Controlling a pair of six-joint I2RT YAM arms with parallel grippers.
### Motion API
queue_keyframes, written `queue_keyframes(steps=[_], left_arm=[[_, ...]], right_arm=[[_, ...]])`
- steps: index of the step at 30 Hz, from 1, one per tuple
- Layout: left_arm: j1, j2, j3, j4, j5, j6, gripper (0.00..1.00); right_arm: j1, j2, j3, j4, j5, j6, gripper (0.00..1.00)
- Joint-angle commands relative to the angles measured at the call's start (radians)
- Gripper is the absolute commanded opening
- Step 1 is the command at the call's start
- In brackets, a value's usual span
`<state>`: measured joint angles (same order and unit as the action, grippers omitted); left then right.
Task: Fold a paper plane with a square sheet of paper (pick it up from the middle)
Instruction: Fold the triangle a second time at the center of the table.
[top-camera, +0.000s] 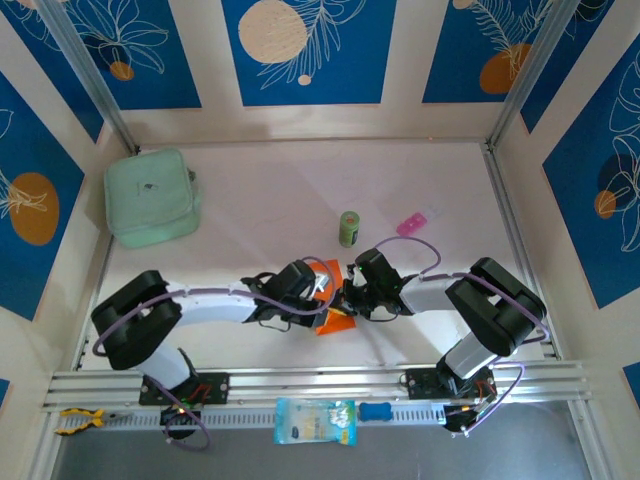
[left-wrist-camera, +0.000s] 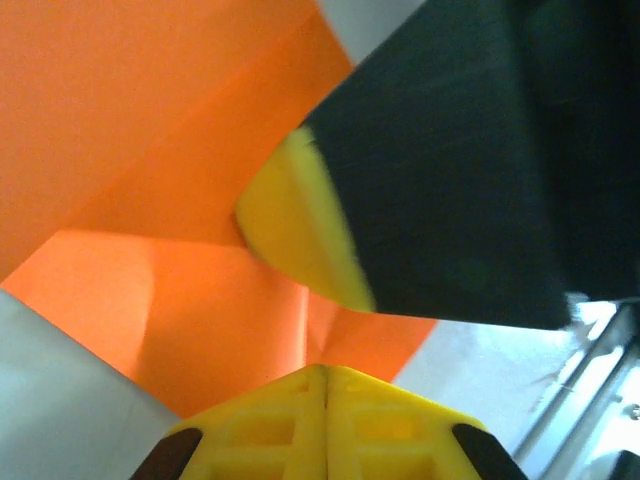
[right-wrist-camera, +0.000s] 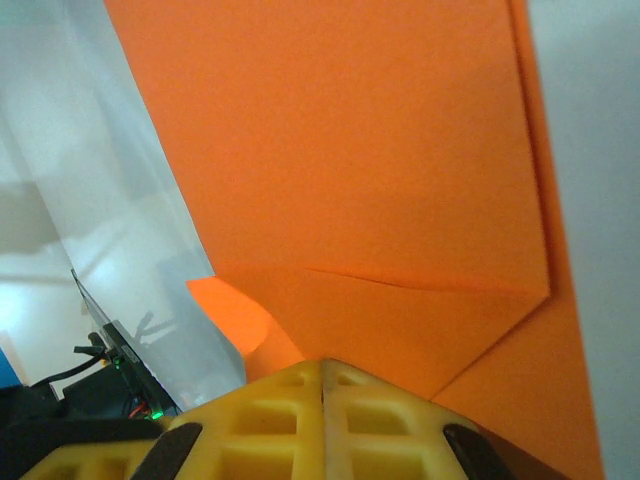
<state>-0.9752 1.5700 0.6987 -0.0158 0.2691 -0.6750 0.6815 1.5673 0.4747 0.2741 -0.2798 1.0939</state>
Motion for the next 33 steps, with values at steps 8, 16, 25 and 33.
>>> queue_keyframes(steps=[8, 16, 25, 33], left_arm=[[0.004, 0.048, -0.057, -0.086, -0.012, 0.034, 0.00], [0.005, 0.035, -0.069, -0.097, -0.024, 0.044, 0.00], [0.004, 0.030, -0.073, -0.085, -0.026, 0.040, 0.00], [0.004, 0.028, -0.074, -0.098, -0.031, 0.047, 0.00]], right_arm=[[-0.008, -0.033, 0.000, -0.099, 0.036, -0.021, 0.00], [0.016, -0.096, 0.052, -0.122, -0.023, -0.086, 0.00], [0.059, -0.012, -0.004, -0.084, 0.002, -0.040, 0.00], [-0.016, 0.002, 0.000, -0.118, 0.008, -0.080, 0.00]])
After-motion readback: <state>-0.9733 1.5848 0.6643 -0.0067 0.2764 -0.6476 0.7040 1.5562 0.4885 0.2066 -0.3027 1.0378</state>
